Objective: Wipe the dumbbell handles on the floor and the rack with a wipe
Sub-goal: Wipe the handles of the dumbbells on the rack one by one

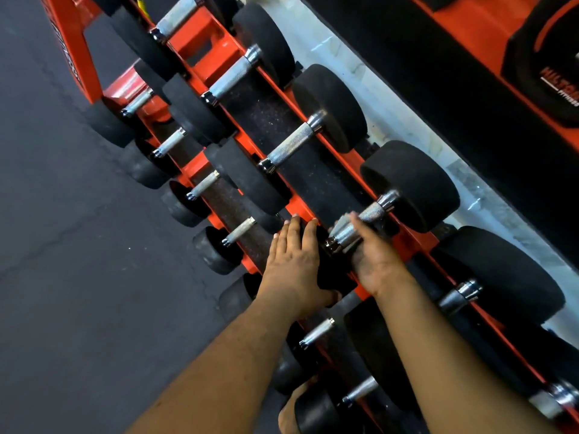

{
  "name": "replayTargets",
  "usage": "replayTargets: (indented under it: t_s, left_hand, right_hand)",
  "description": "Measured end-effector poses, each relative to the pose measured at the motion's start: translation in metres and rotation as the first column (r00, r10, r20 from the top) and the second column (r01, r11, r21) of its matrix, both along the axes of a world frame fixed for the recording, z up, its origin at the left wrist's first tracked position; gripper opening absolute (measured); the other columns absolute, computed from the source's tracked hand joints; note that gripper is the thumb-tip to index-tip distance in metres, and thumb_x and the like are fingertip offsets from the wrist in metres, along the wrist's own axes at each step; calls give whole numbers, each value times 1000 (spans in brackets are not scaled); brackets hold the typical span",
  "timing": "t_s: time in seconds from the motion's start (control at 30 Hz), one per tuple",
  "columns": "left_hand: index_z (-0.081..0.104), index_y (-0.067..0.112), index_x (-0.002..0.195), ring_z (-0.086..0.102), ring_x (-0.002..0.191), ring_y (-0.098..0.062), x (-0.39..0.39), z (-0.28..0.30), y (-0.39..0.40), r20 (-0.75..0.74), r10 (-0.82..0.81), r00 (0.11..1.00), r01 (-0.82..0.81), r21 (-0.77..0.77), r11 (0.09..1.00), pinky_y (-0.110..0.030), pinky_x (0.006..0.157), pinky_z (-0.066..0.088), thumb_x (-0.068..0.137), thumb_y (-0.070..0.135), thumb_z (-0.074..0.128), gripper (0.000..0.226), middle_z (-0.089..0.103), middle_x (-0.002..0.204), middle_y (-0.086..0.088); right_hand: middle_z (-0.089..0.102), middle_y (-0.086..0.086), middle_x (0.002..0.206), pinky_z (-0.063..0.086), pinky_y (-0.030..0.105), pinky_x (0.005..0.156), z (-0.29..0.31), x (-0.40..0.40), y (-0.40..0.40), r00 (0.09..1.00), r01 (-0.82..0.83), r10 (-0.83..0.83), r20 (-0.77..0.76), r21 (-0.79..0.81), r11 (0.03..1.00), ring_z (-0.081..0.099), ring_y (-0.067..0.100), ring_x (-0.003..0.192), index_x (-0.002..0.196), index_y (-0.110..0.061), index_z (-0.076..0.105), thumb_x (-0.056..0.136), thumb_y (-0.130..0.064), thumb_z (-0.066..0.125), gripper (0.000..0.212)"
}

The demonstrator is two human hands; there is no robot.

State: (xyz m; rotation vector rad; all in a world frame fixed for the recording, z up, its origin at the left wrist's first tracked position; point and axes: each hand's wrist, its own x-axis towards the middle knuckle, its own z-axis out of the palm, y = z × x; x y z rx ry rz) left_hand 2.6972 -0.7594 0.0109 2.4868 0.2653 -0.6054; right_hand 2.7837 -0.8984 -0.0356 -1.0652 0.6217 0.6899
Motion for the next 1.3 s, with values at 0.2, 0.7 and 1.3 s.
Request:
replayTargets:
  t_s: [0.2, 0.7, 1.3]
  left_hand:
    - [-12, 23, 160, -19, 155, -24, 0, 1, -1, 10, 10, 1000, -10, -12, 1000, -44, 127, -5, 69, 58, 83, 136, -19, 168, -7]
    - [-11, 22, 161, -19, 155, -24, 0, 3, -1, 3, 8, 1000, -8, -32, 999, -42, 127, -7, 71, 58, 81, 133, -19, 168, -9]
    - [-27, 16, 156, -26, 153, -30, 11, 10, 4, -164, -106, 981, 107, -3, 994, -46, 127, -8, 75, 58, 79, 140, -30, 163, -17]
  right_hand:
    - [75, 9, 111, 58, 27, 69, 8, -10, -6, 989, -110, 126, 75, -190, 976, 72, 25, 101, 126, -9, 64, 98, -30, 62, 35]
    - [53, 12, 148, 22, 37, 122, 32, 11, -21, 76, 198, 985, 153, -971, 136, 43, 26, 142, 138, -11, 60, 96, 3, 45, 47]
    - [44, 8, 156, 9, 46, 124, 20, 11, -38, -143, 377, 915, -378, -875, -302, 30, 26, 150, 149, -15, 47, 94, -20, 33, 56]
